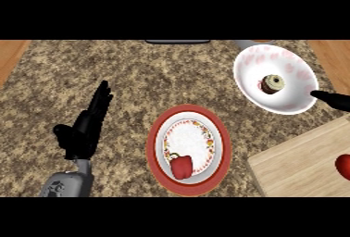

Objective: Pick the cupcake from the plate and place it in the bowl

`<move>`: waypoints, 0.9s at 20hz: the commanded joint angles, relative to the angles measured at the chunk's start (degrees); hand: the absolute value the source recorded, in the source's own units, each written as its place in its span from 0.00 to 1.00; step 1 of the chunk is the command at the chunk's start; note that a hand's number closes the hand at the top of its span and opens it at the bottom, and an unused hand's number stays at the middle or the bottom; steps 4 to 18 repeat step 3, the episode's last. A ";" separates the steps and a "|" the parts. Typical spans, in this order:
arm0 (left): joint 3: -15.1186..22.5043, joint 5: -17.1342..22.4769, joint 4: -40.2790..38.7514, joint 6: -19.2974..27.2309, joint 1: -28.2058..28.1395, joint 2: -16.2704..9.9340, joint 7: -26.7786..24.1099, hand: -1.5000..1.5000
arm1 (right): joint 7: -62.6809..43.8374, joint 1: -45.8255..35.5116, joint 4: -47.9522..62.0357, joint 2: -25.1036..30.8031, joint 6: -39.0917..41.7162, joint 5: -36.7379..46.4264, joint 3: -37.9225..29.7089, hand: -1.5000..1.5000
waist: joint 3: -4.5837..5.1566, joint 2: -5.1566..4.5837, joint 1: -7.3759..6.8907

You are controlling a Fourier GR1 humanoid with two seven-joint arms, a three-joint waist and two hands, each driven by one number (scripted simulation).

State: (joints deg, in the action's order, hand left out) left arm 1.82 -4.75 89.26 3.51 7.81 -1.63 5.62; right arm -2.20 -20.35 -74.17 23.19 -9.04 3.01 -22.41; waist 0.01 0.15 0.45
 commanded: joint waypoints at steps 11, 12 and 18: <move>-0.81 0.84 0.76 -1.64 -0.86 -1.07 0.18 0.50 | 4.22 6.07 -1.29 -0.78 1.79 -1.14 -0.17 0.00 | -0.01 -0.13 -0.46; -0.81 0.84 0.76 -1.64 -0.86 -1.07 0.18 0.50 | 4.22 6.07 -1.29 -0.78 1.79 -1.14 -0.17 0.00 | -0.01 -0.13 -0.46; -0.81 0.84 0.76 -1.64 -0.86 -1.07 0.18 0.50 | 4.22 6.07 -1.29 -0.78 1.79 -1.14 -0.17 0.00 | -0.01 -0.13 -0.46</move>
